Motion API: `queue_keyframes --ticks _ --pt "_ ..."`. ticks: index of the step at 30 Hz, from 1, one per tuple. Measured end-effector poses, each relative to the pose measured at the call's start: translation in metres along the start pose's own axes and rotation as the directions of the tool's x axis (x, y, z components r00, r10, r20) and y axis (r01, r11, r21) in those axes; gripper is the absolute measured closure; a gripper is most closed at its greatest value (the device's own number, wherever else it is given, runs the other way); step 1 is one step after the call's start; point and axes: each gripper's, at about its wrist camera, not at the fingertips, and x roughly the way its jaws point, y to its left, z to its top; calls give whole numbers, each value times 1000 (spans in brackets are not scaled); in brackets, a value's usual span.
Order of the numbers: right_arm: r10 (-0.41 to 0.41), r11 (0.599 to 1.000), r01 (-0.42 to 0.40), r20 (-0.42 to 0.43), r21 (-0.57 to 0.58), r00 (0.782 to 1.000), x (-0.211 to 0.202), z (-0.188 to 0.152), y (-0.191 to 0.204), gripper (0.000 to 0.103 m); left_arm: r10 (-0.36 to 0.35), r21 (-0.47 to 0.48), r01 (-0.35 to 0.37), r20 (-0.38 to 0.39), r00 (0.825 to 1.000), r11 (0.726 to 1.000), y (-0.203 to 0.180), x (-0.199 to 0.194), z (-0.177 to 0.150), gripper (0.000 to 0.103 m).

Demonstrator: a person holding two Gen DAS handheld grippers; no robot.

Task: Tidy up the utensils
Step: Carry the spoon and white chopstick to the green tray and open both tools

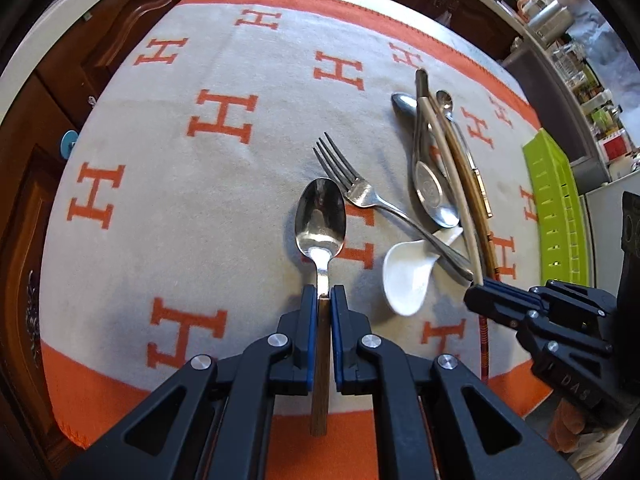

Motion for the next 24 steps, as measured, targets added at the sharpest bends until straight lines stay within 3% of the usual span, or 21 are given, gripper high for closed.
queue_keyframes --ticks 4,9,13,16,21,24 --pt "0 1000 -2 70 30 998 -34 -8 -11 98 -58 -8 58 30 998 998 -9 -24 -7 99" --pt "-50 991 28 165 132 985 -87 -29 -48 98 -116 76 111 65 991 991 -49 -51 -11 99" --pt "-194 961 140 217 239 957 -131 -53 -92 98 -164 159 153 61 985 975 -96 -56 -5 99" --pt "-317 916 239 219 321 923 -153 -65 -121 97 -196 199 184 43 980 963 -138 -51 5 99" --pt "-399 870 301 199 391 895 -171 -80 -161 97 -257 231 252 -9 966 940 -209 -32 19 99" --pt "-405 863 306 191 402 894 -175 -89 -180 97 -262 253 260 -29 965 932 -246 -16 22 99"
